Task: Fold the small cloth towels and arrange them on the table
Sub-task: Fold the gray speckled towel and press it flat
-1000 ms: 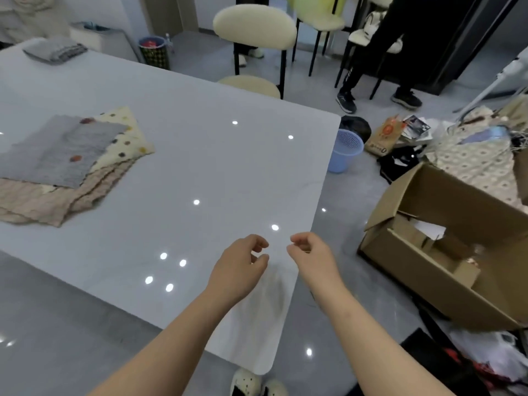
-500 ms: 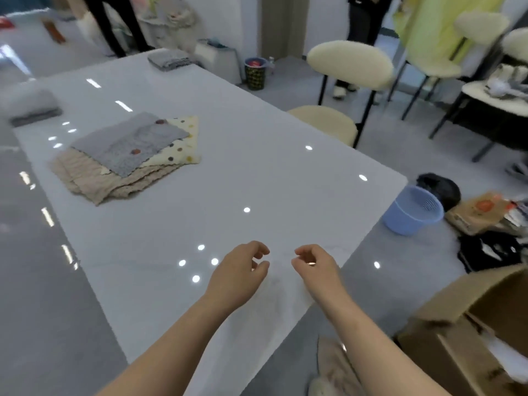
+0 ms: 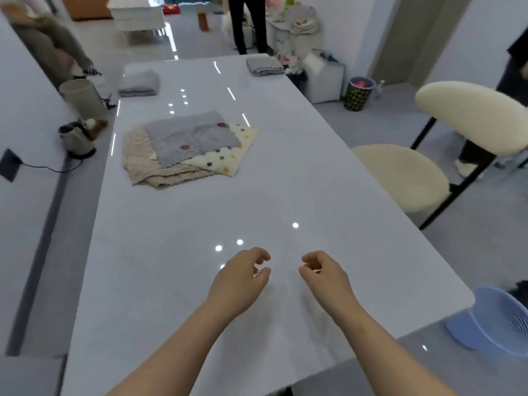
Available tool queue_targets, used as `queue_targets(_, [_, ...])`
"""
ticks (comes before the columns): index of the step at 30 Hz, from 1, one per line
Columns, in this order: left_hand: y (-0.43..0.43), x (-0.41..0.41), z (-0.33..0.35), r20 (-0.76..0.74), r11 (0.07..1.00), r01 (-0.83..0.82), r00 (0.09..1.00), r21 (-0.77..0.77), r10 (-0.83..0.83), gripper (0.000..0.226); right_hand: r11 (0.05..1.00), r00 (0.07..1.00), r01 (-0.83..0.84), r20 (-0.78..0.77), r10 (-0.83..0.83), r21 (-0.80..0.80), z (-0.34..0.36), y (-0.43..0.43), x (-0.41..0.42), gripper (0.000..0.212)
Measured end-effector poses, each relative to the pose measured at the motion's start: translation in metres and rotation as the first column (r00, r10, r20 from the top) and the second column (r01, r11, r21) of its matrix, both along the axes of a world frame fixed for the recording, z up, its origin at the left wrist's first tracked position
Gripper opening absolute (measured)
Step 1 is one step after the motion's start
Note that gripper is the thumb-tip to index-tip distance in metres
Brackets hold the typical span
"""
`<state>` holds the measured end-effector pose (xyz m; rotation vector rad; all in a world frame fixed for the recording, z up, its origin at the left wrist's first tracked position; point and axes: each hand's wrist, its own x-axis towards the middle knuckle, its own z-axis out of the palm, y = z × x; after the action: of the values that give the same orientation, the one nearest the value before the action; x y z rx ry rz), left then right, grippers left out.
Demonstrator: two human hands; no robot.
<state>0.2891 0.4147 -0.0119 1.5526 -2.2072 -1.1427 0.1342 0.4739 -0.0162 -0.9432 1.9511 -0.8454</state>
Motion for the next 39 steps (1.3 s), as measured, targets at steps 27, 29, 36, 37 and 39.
queue_targets(27, [-0.085, -0.294, -0.005, 0.126, 0.649, -0.753, 0.637, -0.113, 0.761, 0.030, 0.530, 0.529, -0.848, -0.075, 0.845, -0.002, -0.004, -0.224, -0.279, 0.023])
queue_targets(29, [-0.088, -0.305, -0.006, 0.138, 0.622, -0.775, 0.608, -0.113, 0.782, 0.030, 0.475, 0.473, -0.880, -0.086, 0.877, 0.002, -0.001, -0.238, -0.282, 0.025])
queue_targets(36, [-0.138, -0.310, -0.014, 0.133, 0.534, -0.835, 0.519, -0.133, 0.844, 0.031, 0.318, 0.306, -0.947, -0.178, 0.935, 0.045, 0.001, -0.306, -0.274, 0.028])
queue_targets(37, [-0.150, -0.309, -0.016, 0.130, 0.529, -0.838, 0.514, -0.138, 0.848, 0.031, 0.306, 0.292, -0.951, -0.196, 0.936, 0.048, 0.000, -0.318, -0.273, 0.028])
queue_targets(39, [-0.171, -0.306, -0.016, 0.130, 0.525, -0.840, 0.510, -0.137, 0.850, 0.031, 0.294, 0.277, -0.954, -0.205, 0.939, 0.055, -0.002, -0.337, -0.271, 0.029])
